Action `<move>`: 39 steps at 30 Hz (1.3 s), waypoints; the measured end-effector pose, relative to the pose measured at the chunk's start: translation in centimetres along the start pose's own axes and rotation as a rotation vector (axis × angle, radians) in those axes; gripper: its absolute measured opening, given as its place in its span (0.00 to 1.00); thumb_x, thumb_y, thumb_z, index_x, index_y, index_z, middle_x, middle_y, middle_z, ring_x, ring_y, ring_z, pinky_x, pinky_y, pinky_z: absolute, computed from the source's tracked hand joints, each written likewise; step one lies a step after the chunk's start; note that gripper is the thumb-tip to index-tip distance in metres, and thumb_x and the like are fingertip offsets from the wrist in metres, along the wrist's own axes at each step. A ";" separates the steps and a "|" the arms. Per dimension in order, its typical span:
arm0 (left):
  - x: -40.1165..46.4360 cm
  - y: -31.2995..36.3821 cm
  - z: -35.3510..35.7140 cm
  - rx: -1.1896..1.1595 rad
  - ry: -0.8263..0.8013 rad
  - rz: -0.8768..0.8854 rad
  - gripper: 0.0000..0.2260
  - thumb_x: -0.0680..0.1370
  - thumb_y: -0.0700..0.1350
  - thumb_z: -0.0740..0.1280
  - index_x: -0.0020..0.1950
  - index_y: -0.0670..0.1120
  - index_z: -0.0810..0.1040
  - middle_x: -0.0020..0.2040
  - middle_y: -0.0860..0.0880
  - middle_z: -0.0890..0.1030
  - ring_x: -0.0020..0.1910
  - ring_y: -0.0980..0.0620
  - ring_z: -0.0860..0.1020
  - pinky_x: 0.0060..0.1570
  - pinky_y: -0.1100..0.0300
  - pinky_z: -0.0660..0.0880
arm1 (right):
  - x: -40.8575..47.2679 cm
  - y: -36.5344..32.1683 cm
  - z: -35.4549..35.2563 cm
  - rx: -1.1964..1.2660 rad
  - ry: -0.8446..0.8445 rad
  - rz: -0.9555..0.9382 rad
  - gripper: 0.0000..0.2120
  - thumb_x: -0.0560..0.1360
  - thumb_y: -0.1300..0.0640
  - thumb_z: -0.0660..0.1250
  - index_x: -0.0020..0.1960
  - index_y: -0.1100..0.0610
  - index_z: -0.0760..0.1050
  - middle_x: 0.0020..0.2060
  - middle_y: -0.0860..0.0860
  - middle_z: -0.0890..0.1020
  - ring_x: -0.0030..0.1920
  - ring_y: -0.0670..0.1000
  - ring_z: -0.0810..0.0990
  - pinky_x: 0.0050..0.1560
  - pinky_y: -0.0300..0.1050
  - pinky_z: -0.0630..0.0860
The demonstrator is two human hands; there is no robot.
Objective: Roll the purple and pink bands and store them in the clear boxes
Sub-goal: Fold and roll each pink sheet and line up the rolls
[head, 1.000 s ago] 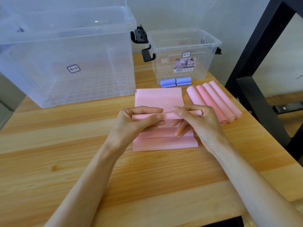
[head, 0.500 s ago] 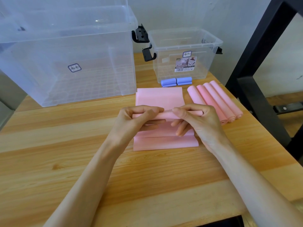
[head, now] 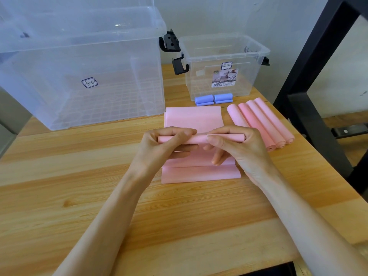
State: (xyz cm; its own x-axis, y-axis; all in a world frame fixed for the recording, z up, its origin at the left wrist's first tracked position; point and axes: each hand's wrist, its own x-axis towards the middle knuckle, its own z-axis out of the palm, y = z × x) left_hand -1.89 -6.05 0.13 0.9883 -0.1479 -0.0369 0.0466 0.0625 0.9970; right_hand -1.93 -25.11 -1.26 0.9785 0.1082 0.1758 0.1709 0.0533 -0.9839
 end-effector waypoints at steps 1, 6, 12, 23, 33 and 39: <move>0.0 0.0 0.0 -0.007 -0.004 0.002 0.11 0.71 0.48 0.71 0.49 0.44 0.85 0.47 0.47 0.87 0.46 0.49 0.86 0.43 0.63 0.80 | 0.0 0.0 0.0 -0.006 0.007 0.007 0.07 0.69 0.57 0.74 0.45 0.59 0.84 0.34 0.59 0.85 0.25 0.53 0.80 0.27 0.42 0.78; 0.0 -0.1 0.0 0.040 0.013 0.028 0.10 0.68 0.45 0.74 0.48 0.44 0.85 0.45 0.47 0.87 0.46 0.49 0.86 0.45 0.62 0.81 | 0.0 0.0 0.0 -0.018 0.023 0.018 0.08 0.69 0.54 0.74 0.44 0.58 0.84 0.33 0.58 0.85 0.25 0.54 0.81 0.27 0.41 0.78; 0.0 -0.1 0.1 0.061 0.037 0.025 0.05 0.74 0.45 0.73 0.46 0.44 0.85 0.40 0.45 0.87 0.41 0.51 0.86 0.41 0.63 0.80 | 0.0 0.0 -0.1 0.003 -0.035 0.038 0.13 0.68 0.56 0.74 0.51 0.57 0.83 0.37 0.58 0.86 0.28 0.54 0.82 0.30 0.43 0.79; 0.0 -0.1 0.1 0.081 0.016 0.069 0.10 0.69 0.46 0.74 0.48 0.43 0.85 0.44 0.47 0.87 0.44 0.49 0.86 0.44 0.62 0.81 | 0.0 0.2 -0.1 -0.031 0.035 0.032 0.11 0.72 0.53 0.72 0.46 0.61 0.84 0.33 0.59 0.85 0.24 0.54 0.80 0.27 0.41 0.77; 0.1 -0.2 0.2 0.086 0.074 0.057 0.07 0.76 0.46 0.70 0.46 0.44 0.85 0.41 0.46 0.87 0.40 0.50 0.86 0.40 0.63 0.81 | 0.1 0.2 -0.1 -0.002 0.002 -0.008 0.10 0.69 0.58 0.74 0.49 0.59 0.83 0.35 0.58 0.85 0.26 0.53 0.81 0.29 0.43 0.79; 0.0 -0.1 0.2 0.066 0.022 0.101 0.08 0.71 0.44 0.73 0.47 0.43 0.85 0.44 0.47 0.87 0.43 0.49 0.86 0.43 0.63 0.80 | 0.0 0.2 -0.1 -0.024 0.051 0.022 0.11 0.70 0.52 0.73 0.44 0.60 0.84 0.31 0.59 0.84 0.23 0.54 0.79 0.26 0.41 0.76</move>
State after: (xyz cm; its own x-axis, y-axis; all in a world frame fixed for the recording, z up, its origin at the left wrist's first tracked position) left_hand -1.97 -6.21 0.06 0.9904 -0.1229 0.0628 -0.0619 0.0111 0.9980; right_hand -1.83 -25.18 -1.47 0.9865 0.0583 0.1529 0.1516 0.0272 -0.9881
